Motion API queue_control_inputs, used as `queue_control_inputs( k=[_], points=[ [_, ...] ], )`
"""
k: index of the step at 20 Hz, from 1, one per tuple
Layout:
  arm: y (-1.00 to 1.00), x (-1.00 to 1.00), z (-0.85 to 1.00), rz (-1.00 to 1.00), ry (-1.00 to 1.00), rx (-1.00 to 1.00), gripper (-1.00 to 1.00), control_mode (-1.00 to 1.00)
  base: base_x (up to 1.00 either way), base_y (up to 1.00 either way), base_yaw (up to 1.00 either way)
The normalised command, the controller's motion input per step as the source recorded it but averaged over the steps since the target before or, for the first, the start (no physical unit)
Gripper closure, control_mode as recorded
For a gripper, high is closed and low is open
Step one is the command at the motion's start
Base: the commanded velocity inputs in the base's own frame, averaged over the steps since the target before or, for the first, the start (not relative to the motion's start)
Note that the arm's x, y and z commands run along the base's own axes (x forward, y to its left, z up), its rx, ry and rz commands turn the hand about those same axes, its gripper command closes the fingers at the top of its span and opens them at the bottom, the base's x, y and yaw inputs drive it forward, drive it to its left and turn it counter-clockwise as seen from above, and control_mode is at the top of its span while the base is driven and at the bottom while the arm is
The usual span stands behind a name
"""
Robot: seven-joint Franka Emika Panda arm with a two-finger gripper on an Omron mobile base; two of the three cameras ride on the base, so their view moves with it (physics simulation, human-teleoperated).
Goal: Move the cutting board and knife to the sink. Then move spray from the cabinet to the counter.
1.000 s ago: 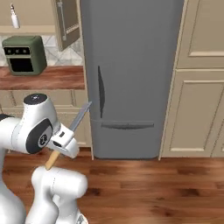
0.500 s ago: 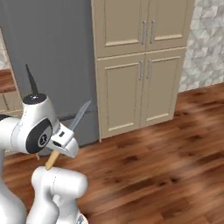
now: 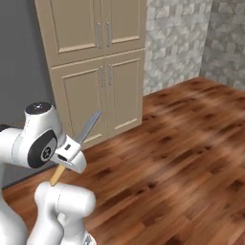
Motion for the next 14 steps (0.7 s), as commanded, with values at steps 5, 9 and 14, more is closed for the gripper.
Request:
queue_control_inputs(
  k=[5,9,14],
  points=[
    [0.0,0.0,0.0,0.0,0.0,0.0,1.0,1.0,-0.39,-0.11,-0.45],
    [0.0,0.0,0.0,0.0,0.0,0.0,1.0,1.0,-0.32,-0.06,-0.61],
    [0.0,0.0,0.0,0.0,0.0,0.0,1.0,1.0,0.0,0.18,-0.63]
  ],
)
